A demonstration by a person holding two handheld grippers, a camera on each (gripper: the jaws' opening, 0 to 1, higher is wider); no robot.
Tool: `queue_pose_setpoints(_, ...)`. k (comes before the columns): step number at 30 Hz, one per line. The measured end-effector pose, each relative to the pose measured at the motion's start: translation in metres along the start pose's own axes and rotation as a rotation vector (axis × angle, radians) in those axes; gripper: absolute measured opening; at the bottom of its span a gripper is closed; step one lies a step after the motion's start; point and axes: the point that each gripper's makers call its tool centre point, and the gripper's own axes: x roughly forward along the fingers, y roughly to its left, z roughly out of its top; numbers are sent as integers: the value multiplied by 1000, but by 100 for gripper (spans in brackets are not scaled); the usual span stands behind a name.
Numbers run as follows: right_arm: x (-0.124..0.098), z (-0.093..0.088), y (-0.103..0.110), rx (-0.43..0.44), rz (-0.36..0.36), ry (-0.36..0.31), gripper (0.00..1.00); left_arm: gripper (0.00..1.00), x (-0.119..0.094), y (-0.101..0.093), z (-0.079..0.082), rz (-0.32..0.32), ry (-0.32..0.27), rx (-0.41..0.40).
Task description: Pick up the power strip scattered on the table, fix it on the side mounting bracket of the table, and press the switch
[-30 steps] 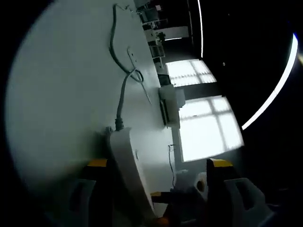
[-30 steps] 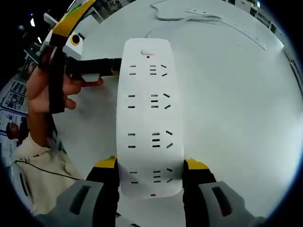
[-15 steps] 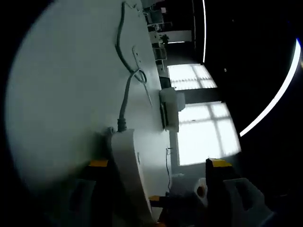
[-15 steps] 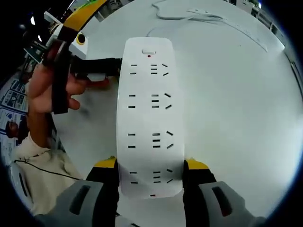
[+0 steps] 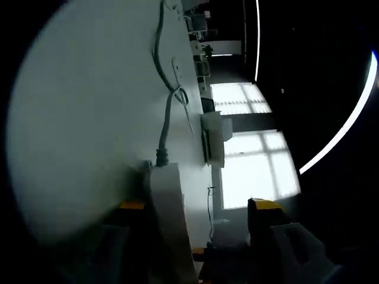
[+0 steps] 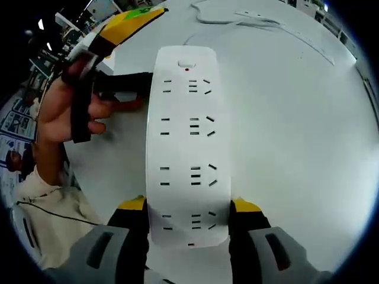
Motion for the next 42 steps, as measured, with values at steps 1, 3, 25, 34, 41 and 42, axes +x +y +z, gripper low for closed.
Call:
queue_pose_setpoints(1,0,0,0,-1,-2,2,49,65,0,1,1,3,-2,0)
queue_pose_setpoints(3,0,1,-1,-4,-7,3,49,64,0,3,2,8,-4,-2)
queue_pose_setpoints(25,0,-1,-1,-2,-10,-2,49,37,-2,21,-2,81,13,-17)
queue_pose_setpoints(34,0,-1,-2,3,-2,-19,49,28,2,29,3,122,16,12)
queue_pose_setpoints(41,1,-5,5,2,-15,-19,49,28,5,31,7,130,15,6)
queue_pose_setpoints(42,2,-6,5,2,-16,-21,49,27,5,31,8,131,15,5)
